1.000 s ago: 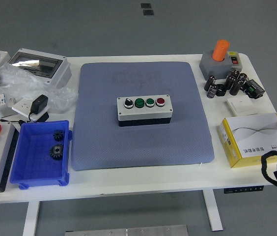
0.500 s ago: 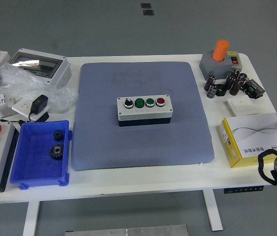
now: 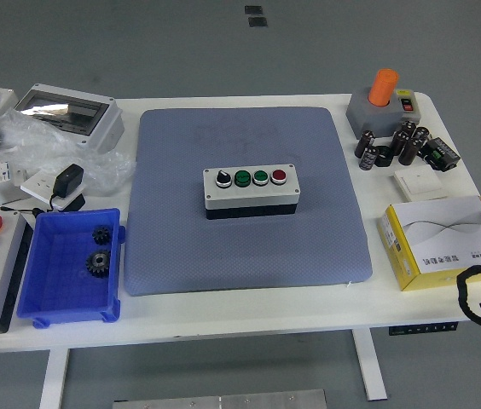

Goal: Pick up the button,place it on the desk,press the button,press the button

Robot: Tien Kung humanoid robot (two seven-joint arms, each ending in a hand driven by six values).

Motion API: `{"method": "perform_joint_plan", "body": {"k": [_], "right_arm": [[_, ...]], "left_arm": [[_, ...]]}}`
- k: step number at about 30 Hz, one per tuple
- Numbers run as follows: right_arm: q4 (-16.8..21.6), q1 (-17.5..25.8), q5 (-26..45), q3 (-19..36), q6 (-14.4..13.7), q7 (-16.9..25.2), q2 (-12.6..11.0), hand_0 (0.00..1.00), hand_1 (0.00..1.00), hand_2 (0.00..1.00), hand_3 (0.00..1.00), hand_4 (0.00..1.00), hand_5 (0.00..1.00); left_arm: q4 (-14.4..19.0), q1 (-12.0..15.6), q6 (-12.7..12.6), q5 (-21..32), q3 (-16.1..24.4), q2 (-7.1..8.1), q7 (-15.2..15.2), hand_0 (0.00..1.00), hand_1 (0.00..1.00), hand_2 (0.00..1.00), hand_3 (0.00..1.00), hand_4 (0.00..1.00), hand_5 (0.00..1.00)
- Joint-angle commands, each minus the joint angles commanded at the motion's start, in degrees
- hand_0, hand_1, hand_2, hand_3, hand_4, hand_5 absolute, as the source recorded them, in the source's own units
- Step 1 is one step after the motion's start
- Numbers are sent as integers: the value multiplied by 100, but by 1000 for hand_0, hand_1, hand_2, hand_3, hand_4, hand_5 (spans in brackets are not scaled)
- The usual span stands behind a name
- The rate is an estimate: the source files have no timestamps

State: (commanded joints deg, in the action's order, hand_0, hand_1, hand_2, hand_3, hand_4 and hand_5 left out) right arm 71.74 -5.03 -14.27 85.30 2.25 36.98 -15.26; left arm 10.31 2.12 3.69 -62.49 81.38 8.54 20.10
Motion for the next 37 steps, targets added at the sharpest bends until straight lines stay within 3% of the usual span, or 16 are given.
{"method": "perform_joint_plan", "body": {"k": [8, 18, 29, 37], "right_arm": [[85, 137, -146, -15, 24, 0, -23, 524, 576, 685, 680, 727, 439], [113, 189, -335, 14, -37, 0, -20, 536, 577, 685, 680, 724, 440], [256, 102, -746, 88, -343, 0, -78, 533, 578, 683, 683, 720, 438], [260, -154, -880, -201, -565, 0, -175, 538, 582, 686, 684, 719, 439]], "left_arm": [[0, 8, -72, -183, 88, 58, 279, 707, 710, 678, 666, 691, 283], [0, -26, -65, -367, 247, 83, 315, 707, 706, 676, 666, 688, 283], [0, -4, -76, -255, 159, 57, 259, 701, 703, 673, 662, 688, 286], [0, 8, -87, 28, -77, 67, 207, 699, 701, 669, 661, 688, 289]]}}
